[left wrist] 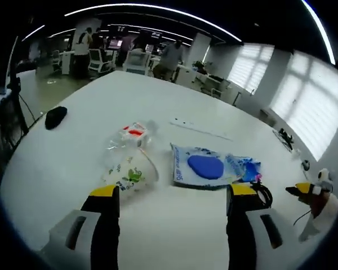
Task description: Arrange the tabletop items into an orderly group along one side of the table until the central work area is clear of visible clutter.
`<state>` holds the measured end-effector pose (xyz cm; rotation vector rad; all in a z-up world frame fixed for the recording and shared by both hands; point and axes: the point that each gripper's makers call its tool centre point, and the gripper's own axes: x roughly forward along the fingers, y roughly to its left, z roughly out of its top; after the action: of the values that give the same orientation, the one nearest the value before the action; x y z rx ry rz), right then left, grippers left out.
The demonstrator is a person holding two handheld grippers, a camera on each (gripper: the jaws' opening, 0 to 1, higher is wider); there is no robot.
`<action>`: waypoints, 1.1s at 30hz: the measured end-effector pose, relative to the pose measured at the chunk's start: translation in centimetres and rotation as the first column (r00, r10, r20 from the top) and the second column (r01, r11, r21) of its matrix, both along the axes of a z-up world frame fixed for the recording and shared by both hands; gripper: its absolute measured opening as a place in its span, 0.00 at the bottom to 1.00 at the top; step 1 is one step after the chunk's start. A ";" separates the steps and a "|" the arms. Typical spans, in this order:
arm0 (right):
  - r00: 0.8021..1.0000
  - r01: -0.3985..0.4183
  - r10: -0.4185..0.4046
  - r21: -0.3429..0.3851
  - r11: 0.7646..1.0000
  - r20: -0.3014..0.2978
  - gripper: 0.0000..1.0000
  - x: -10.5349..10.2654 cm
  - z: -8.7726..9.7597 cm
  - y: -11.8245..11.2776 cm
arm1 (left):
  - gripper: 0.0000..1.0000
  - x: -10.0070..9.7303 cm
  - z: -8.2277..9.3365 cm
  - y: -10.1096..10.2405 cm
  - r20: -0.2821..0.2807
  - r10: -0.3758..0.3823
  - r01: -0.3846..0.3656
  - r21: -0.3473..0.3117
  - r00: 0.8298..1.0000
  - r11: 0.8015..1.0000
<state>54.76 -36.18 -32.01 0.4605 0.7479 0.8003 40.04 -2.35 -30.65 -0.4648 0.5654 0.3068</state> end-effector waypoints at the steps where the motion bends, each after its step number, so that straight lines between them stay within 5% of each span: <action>1: 1.000 0.003 -0.003 0.004 1.000 -0.003 0.67 0.0 0.0 -0.2 | 0.78 -0.4 0.0 0.6 0.003 0.013 -0.013 -0.005 1.000 1.000; 7: 0.999 0.014 -0.014 0.021 1.000 -0.032 0.68 -0.5 -0.3 -1.1 | 0.78 -3.6 0.0 3.8 0.068 0.200 -0.195 -0.072 0.977 0.978; 12: 0.999 0.030 -0.029 0.027 0.999 -0.044 0.70 -0.4 -0.3 -1.4 | 0.78 -5.7 -1.0 4.9 0.037 0.200 -0.198 -0.056 0.979 0.979; 18: 0.998 0.051 -0.049 0.037 0.998 -0.039 0.72 -0.2 0.0 -2.3 | 0.79 -7.2 -0.1 4.9 0.062 0.251 -0.248 -0.056 0.966 0.967; 33: 0.992 0.081 -0.075 0.065 0.995 -0.100 0.71 -0.6 -0.6 -2.7 | 0.79 -6.3 -1.3 3.6 0.037 0.196 -0.194 -0.055 0.980 0.980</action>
<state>54.17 -38.88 -32.59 0.5910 0.7891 0.7362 33.76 1.28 -31.99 -0.5768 0.4878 0.4693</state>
